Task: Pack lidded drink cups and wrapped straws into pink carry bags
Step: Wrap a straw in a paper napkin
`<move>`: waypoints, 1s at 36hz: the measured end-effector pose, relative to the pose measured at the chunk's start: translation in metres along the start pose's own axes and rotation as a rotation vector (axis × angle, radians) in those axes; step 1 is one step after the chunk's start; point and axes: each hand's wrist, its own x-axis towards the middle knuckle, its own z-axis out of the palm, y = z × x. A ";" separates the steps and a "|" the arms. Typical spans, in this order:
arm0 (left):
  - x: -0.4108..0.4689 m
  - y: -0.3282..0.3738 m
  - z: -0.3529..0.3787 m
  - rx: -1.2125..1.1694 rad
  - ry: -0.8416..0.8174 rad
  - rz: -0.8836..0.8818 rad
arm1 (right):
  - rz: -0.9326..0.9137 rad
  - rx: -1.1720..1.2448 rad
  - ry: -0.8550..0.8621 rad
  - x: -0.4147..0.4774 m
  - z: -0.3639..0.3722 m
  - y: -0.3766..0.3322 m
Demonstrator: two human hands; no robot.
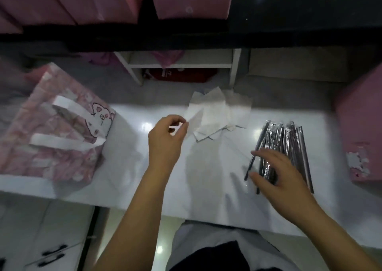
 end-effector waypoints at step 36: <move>0.032 -0.030 0.063 0.583 -0.348 0.209 | -0.149 0.169 0.046 -0.033 -0.077 0.044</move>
